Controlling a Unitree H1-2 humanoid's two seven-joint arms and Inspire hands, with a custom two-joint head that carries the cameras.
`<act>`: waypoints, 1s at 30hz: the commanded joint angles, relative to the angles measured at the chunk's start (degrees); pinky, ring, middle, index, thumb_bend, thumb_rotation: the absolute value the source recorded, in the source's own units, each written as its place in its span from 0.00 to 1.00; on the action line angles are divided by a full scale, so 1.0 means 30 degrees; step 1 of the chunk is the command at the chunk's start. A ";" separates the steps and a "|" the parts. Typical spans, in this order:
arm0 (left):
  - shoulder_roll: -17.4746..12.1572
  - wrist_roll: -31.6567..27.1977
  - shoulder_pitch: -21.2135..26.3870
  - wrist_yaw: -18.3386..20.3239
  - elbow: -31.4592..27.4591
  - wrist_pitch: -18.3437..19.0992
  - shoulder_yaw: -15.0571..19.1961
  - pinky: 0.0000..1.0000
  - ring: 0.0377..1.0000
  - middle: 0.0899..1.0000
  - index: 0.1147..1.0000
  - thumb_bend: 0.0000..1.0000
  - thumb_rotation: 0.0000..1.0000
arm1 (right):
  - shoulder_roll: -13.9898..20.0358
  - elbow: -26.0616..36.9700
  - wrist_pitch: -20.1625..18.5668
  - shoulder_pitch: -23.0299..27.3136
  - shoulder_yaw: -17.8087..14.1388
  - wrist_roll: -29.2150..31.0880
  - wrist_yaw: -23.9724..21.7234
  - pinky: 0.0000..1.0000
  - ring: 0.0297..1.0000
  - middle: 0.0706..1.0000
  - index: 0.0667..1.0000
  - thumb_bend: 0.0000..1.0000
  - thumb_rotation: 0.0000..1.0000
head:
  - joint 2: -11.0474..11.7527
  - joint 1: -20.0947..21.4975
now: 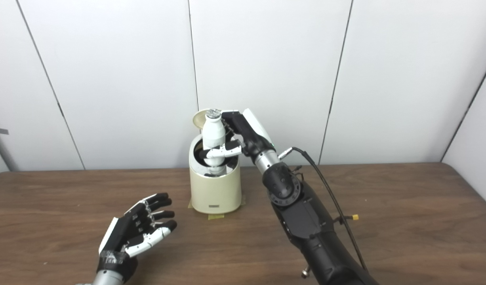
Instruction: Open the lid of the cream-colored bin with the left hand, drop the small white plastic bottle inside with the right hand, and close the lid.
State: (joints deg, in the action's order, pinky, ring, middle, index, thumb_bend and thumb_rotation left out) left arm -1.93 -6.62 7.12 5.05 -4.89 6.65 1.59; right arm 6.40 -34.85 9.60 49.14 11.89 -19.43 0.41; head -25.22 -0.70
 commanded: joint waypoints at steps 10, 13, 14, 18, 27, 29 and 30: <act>-0.0057 -0.0010 0.0516 0.0020 -0.0741 -0.0559 -0.0041 0.55 0.66 0.74 0.73 0.66 0.00 | 0.0713 -0.0205 0.1478 0.1057 -0.0108 0.0125 -0.0620 0.46 0.59 0.68 0.63 0.79 0.00 | -0.0107 0.0034; -0.0062 -0.0087 0.0514 0.0058 -0.0729 -0.0516 -0.0028 0.55 0.67 0.75 0.73 0.66 0.00 | 0.0783 -0.0172 0.1444 0.0982 -0.0126 0.0129 -0.0773 0.46 0.59 0.68 0.62 0.78 0.00 | -0.0107 0.0034; -0.0064 -0.0111 0.0520 0.0067 -0.0707 -0.0530 -0.0017 0.56 0.67 0.75 0.73 0.66 0.00 | 0.0801 -0.0141 0.1407 0.0950 -0.0134 0.0137 -0.0821 0.47 0.59 0.67 0.61 0.78 0.00 | -0.0107 0.0034; -0.0056 -0.0236 0.0521 0.0077 -0.0769 -0.0398 0.0032 0.56 0.67 0.74 0.72 0.67 0.01 | 0.0858 -0.0074 0.1435 0.0878 -0.0161 0.0217 -0.0993 0.46 0.58 0.67 0.61 0.78 0.00 | -0.0203 0.0029; -0.0130 -0.0409 0.0492 0.0154 -0.0939 -0.0254 0.0033 0.56 0.67 0.75 0.73 0.66 0.01 | 0.0797 0.2325 0.0773 -0.0135 -0.0734 0.0597 -0.1217 0.42 0.54 0.66 0.59 0.77 0.00 | -0.0349 -0.0001; -0.0151 -0.0591 0.0487 0.0237 -0.0931 -0.0222 0.0067 0.56 0.67 0.75 0.74 0.66 0.00 | 0.0796 0.3376 0.0737 -0.0663 -0.1035 0.0848 -0.1288 0.41 0.52 0.65 0.58 0.77 0.00 | -0.0378 0.0011; -0.0178 -0.0609 0.0491 0.0258 -0.0907 -0.0254 0.0063 0.56 0.67 0.75 0.74 0.67 0.00 | 0.0836 0.3972 0.0696 -0.0979 -0.1185 0.0986 -0.1363 0.40 0.51 0.64 0.57 0.76 0.00 | -0.0389 0.0017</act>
State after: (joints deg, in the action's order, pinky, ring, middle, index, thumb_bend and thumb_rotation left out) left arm -2.22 -7.82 7.06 5.37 -5.96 6.77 1.73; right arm 8.26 -26.23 11.09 44.15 9.47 -18.11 -4.30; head -26.37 -0.62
